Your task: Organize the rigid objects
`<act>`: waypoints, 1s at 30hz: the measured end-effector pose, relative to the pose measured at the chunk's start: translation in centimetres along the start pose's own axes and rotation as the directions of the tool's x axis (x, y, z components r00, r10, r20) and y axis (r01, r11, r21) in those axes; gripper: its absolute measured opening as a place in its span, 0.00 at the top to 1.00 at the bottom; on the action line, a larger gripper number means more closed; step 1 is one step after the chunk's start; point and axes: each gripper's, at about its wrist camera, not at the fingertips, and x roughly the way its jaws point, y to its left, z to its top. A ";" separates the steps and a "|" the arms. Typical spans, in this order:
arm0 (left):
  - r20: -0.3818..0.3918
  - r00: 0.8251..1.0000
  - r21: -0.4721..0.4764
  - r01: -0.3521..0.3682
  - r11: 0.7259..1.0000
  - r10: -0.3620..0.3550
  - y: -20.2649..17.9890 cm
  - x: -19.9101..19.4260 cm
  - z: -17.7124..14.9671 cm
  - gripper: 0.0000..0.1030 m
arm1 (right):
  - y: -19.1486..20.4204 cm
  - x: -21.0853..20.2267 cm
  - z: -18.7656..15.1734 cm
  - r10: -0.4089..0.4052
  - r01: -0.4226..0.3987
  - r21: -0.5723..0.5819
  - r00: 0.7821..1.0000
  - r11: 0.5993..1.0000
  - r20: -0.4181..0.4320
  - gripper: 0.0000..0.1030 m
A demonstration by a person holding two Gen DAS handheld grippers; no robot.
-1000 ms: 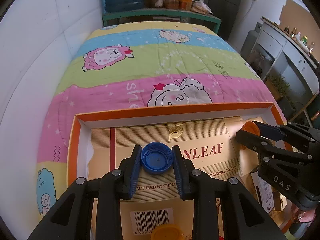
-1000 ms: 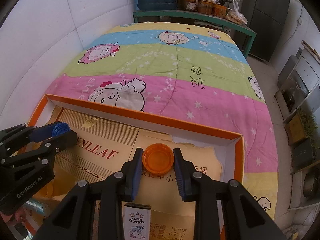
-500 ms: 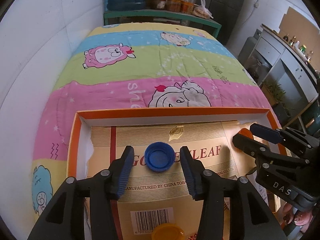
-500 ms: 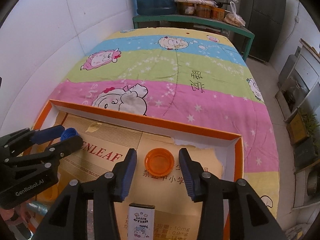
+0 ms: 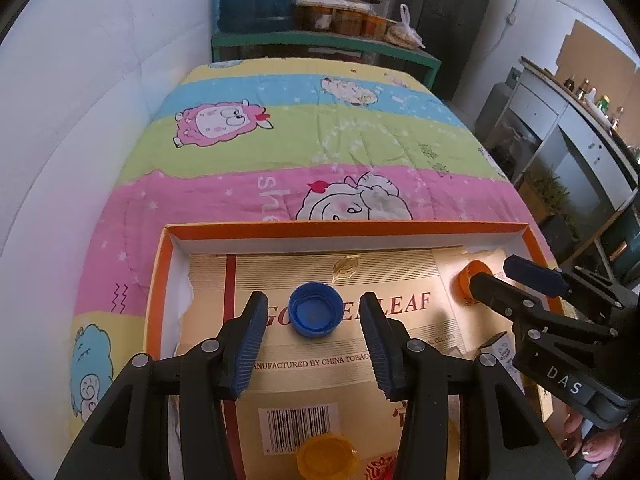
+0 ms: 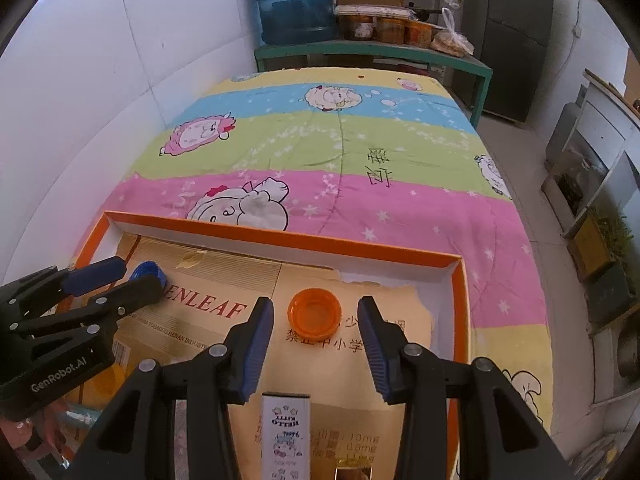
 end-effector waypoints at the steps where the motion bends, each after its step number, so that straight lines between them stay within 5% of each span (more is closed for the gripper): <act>1: 0.002 1.000 0.000 0.000 1.000 0.000 -0.1 -0.1 -0.1 0.52 | 0.1 -0.2 -0.1 -0.006 0.006 -0.003 1.000 1.000 0.005 0.58; 30: 0.075 0.997 -0.009 -0.018 1.000 0.018 -1.3 -6.3 -3.0 0.46 | 0.9 -6.3 -2.8 -0.032 0.030 0.031 0.995 0.999 0.099 0.58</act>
